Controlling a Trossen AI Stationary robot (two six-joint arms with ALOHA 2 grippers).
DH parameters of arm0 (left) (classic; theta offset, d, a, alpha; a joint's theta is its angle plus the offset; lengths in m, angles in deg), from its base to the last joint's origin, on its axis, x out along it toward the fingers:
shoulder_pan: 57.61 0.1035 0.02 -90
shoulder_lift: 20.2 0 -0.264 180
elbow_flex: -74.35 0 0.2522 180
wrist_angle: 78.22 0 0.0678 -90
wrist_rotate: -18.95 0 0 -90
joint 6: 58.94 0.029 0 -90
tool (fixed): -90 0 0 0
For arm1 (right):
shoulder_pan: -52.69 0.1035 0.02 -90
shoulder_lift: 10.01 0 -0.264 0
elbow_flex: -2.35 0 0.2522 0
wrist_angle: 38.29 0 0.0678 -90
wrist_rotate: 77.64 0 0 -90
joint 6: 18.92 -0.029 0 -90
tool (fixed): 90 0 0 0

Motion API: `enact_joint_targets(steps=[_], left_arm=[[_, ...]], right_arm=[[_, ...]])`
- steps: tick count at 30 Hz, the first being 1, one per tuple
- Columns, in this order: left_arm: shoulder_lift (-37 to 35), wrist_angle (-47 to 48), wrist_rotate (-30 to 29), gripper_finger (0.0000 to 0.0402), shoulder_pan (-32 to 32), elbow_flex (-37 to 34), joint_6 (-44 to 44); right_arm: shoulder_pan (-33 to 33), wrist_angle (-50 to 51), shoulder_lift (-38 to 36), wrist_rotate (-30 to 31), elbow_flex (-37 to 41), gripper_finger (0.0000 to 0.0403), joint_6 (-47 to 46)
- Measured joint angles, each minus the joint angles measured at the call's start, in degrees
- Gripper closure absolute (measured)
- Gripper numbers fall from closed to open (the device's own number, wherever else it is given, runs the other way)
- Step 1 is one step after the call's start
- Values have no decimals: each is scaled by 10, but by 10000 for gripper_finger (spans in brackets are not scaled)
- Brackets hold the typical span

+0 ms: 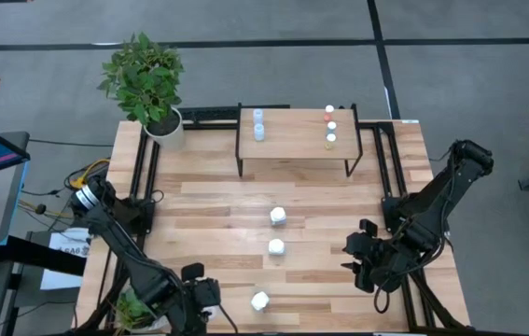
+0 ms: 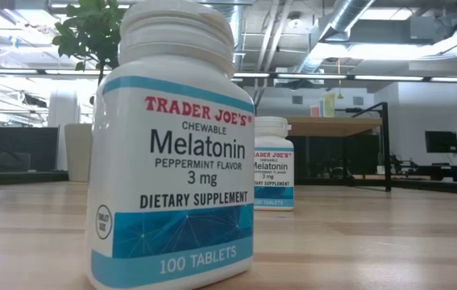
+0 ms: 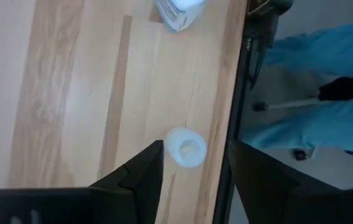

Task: Pick and place medicine bottles onto shelf by color
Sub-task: Put the transparent pill bottle on the shelf aligned with the other transparent pill bottles

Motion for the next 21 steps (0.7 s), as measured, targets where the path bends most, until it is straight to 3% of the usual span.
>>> enact_joint_targets(steps=[10,21], left_arm=[[18,-4,-1,173,-5,0,-1],[75,-20,23,168,-11,1,7]], right_arm=[[0,1,0,0,0,182,6],[0,0,0,0,0,182,14]])
